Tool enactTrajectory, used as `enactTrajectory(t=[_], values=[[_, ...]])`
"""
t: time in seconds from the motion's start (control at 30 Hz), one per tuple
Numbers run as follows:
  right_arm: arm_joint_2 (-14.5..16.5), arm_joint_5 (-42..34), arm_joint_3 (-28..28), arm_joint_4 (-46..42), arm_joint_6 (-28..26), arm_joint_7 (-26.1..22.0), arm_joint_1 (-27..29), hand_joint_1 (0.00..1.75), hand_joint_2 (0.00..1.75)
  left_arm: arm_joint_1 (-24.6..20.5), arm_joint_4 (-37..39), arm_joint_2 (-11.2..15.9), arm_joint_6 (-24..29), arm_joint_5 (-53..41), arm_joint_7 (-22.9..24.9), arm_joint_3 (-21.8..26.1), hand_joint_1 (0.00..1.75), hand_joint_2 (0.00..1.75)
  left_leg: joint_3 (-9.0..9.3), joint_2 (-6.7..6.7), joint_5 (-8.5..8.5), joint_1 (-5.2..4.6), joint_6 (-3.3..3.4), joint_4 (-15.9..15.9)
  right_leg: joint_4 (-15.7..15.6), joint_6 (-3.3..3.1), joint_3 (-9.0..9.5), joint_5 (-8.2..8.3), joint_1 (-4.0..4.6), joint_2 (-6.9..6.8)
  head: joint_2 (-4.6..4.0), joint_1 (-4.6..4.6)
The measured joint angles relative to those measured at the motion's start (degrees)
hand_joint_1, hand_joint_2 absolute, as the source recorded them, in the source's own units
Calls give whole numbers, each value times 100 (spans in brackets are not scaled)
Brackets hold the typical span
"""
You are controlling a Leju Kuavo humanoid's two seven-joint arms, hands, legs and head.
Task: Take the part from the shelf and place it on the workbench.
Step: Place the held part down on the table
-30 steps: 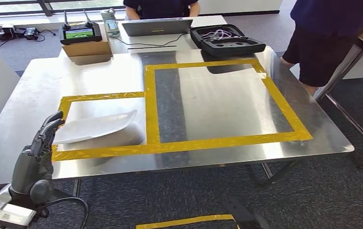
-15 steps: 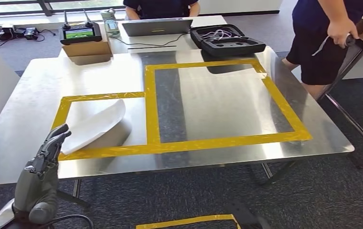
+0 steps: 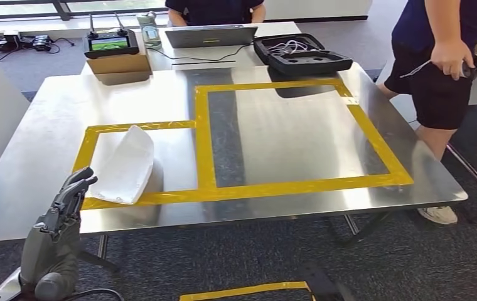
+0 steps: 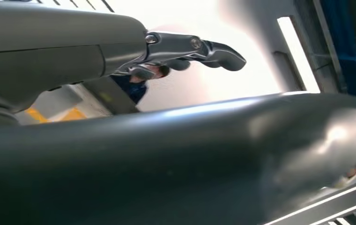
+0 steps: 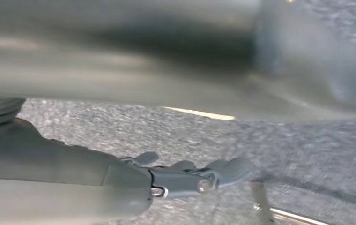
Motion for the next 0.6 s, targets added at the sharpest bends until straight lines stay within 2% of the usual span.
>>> enactTrajectory(t=[0.03,0.1,0.13,0.17,0.2,0.23,0.27,0.3,0.33,0.4,0.47,0.5,0.53,0.6], values=[[1,2,-1,0,-3,0,-7,0,0,-4,-2,-1,8,0,8,-13,0,0,33,12,46,15,27,-68,220,-1,-108,-122,13,-5,0,4],[1,2,-1,1,-7,2,-12,0,0,-7,15,-1,14,-1,26,-47,0,0,27,33,61,1,56,-77,946,0,-478,-437,28,-8,0,8],[-1,1,-1,1,-7,2,-9,0,0,-3,27,-1,14,-2,34,-61,0,0,21,36,51,-3,58,-61,1255,8,-644,-518,32,-7,1,8],[-2,1,-2,2,-8,3,-5,0,0,-2,36,-1,14,-2,39,-70,0,0,19,38,35,-3,52,-40,1382,17,-726,-494,29,-8,0,8],[-4,1,-2,2,-8,3,-3,0,0,-2,45,-1,14,-2,40,-75,0,0,21,35,11,6,36,-12,1280,27,-694,-362,22,-10,0,9],[-5,1,-3,2,-8,2,-5,0,0,-3,49,-2,14,-2,42,-77,0,0,25,31,-26,20,7,31,963,41,-553,-149,11,-17,0,9],[-6,1,-4,2,-8,2,-10,0,0,-4,52,-3,14,-2,43,-78,0,0,20,28,-70,32,-33,82,609,49,-386,-6,2,-24,-1,8],[-2,1,-4,2,-8,1,-17,0,0,-7,53,-4,14,-2,45,-78,0,0,0,25,-121,26,-84,143,320,29,-249,87,6,-22,0,12],[2,1,-4,2,-8,1,-20,0,0,-10,53,-5,15,-4,47,-79,0,0,-22,22,-163,16,-132,192,161,-14,-177,103,10,-19,0,11],[7,-3,-5,3,-9,1,-22,0,0,-17,53,-5,18,-8,53,-81,0,0,-51,17,-198,-2,-208,222,167,-141,-195,41,38,-2,0,11],[4,-5,-7,4,-10,2,-26,0,0,-22,54,-4,21,-14,55,-83,0,0,-48,15,-229,24,-255,232,188,-233,-219,28,46,-1,0,5],[4,-5,-7,4,-10,1,-31,0,0,-25,55,-4,24,-16,55,-83,0,0,-91,13,-307,31,-265,338,185,-270,-225,29,48,-2,-1,4],[3,-5,-8,4,-11,2,-38,0,0,-28,55,-4,27,-18,55,-83,0,0,-198,10,-453,26,-263,575,179,-300,-228,33,51,-4,-1,2],[3,-5,-9,4,-14,2,-45,0,0,-30,64,-3,31,-19,55,-84,0,0,-577,1,-836,-5,-232,1352,177,-336,-241,37,74,-11,0,2]])
